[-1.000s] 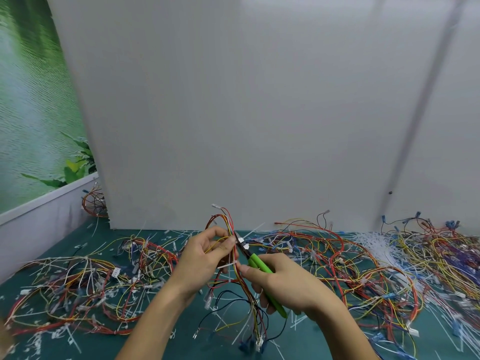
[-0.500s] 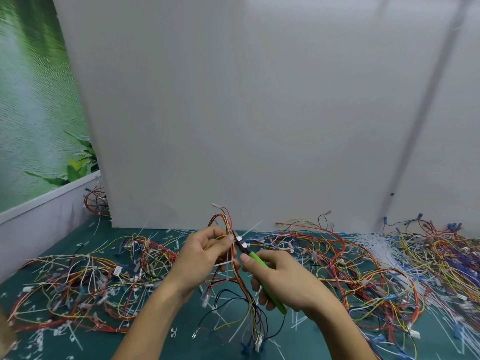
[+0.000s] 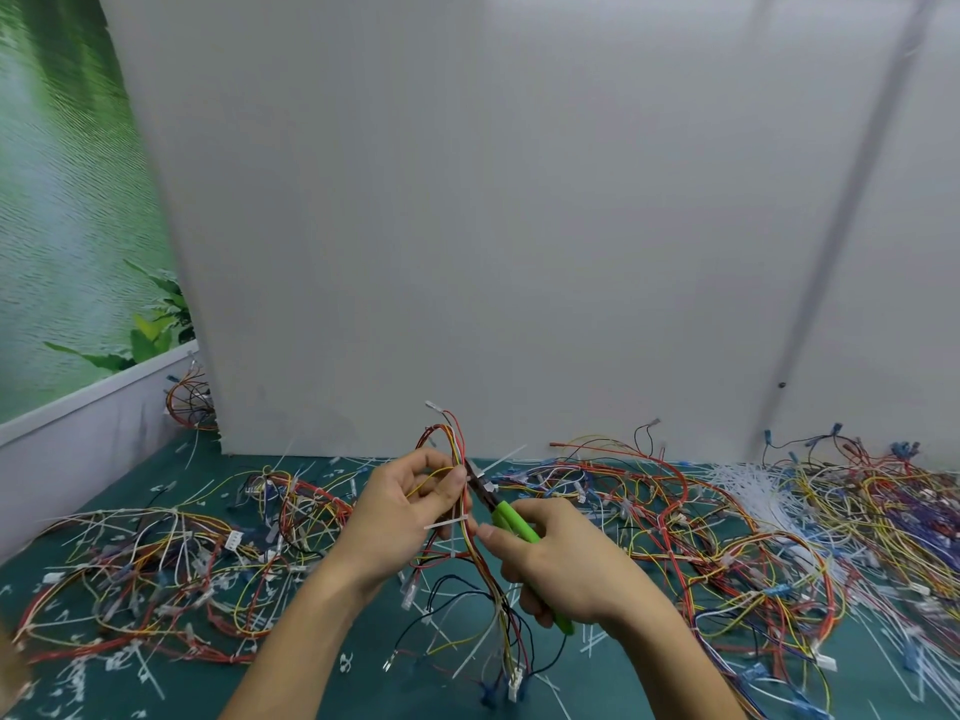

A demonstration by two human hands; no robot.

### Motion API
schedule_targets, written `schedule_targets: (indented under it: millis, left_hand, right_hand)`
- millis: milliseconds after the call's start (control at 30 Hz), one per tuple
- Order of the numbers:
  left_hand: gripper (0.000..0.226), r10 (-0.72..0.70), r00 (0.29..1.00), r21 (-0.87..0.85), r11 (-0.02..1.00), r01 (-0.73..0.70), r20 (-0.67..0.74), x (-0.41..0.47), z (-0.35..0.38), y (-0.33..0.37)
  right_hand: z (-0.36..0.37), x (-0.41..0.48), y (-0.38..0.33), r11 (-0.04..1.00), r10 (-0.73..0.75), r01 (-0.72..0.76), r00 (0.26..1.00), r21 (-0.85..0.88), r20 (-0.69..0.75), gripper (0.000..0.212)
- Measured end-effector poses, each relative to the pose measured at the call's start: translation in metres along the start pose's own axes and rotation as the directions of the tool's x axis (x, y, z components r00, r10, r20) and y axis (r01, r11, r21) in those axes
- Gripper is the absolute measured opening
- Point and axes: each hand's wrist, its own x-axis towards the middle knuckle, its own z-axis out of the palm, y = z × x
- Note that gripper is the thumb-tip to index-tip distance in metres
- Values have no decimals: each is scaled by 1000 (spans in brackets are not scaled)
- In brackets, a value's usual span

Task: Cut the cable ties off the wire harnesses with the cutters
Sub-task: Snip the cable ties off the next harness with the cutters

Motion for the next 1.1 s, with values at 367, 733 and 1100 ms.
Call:
schedule_targets:
  millis: [367,733,1100]
  left_hand:
    - [18,29,999,1,1000,-29,-34,0,2,0]
    - [15,30,999,-26,999,-31,-24,-2,3,4]
    - [19,32,999,-42,999,-32,-7,-3,1,6]
  right_hand:
    - [-3,-2,-1,999,10,-13,998,39,61,43]
    - [2,0,-1,997,1,-1,1000,-76,-4,33]
    - [-1,-4,-4,997,-12,7,998,82,56,45]
